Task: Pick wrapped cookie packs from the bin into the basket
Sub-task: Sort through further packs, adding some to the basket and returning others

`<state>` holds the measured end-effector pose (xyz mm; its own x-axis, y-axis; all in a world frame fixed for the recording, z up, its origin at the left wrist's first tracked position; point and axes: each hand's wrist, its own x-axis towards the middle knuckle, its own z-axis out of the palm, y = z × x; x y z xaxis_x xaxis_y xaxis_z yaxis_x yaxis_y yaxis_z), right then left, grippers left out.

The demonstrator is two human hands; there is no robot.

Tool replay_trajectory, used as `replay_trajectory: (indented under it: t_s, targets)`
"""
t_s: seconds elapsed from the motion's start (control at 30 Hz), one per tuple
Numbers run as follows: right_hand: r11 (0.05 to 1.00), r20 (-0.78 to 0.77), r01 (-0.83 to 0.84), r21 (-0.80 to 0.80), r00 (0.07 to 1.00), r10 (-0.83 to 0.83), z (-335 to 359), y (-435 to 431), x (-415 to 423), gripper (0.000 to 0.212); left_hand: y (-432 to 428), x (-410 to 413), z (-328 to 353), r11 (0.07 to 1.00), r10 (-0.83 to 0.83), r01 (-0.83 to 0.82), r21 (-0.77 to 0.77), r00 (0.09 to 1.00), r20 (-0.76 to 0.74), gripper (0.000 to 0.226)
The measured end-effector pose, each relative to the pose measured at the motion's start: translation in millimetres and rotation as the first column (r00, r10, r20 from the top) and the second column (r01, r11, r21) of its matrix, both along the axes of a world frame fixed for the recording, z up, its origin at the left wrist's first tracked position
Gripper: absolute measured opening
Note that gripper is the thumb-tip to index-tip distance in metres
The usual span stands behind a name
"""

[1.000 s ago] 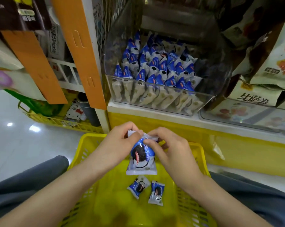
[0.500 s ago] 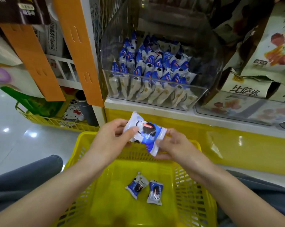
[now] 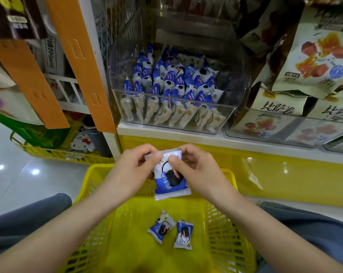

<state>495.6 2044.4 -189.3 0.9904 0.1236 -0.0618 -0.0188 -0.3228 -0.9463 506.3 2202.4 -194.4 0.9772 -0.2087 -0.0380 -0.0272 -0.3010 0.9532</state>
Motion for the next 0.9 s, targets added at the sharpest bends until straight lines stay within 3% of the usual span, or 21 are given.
replay_trajectory:
  t_s: [0.13, 0.33, 0.43, 0.57, 0.67, 0.73, 0.9]
  targets:
    - [1.000, 0.058, -0.003, 0.013, 0.998, 0.002, 1, 4, 0, 0.010, 0, 2, 6, 1.000, -0.004, 0.004, -0.008, 1.000, 0.014, 0.024]
    - [0.924, 0.425, 0.135, -0.358, 0.904, 0.033, 6, 4, -4, 0.008, -2, 1, 12, 0.999, 0.033, -0.033, -0.014, 0.999, 0.023, 0.024]
    - [0.932, 0.475, 0.190, -0.309, 0.880, -0.022, 10, 2, -3, 0.005, -4, 2, 11, 0.989, 0.142, -0.142, -0.036, 0.990, 0.003, 0.013]
    - [0.968, 0.470, 0.222, -0.116, 0.871, -0.143, 16, -1, -1, 0.003, -1, 4, 11, 0.986, 0.167, -0.166, 0.029, 0.985, -0.049, 0.024]
    - [0.979, 0.522, 0.142, -0.146, 0.852, -0.045, 18, -2, -2, 0.005, -3, 7, 16, 0.970, 0.119, -0.179, -0.165, 0.939, -0.323, 0.042]
    - [0.968, 0.550, 0.082, -0.236, 0.833, 0.063, 16, -3, -4, 0.005, -2, 8, 19, 0.930, 0.038, -0.188, -0.316, 0.904, -0.427, 0.046]
    - [0.923, 0.599, 0.034, -0.384, 0.769, 0.221, 12, -4, -6, 0.007, 2, 4, 19, 0.855, -0.069, -0.126, -0.504, 0.934, -0.350, 0.040]
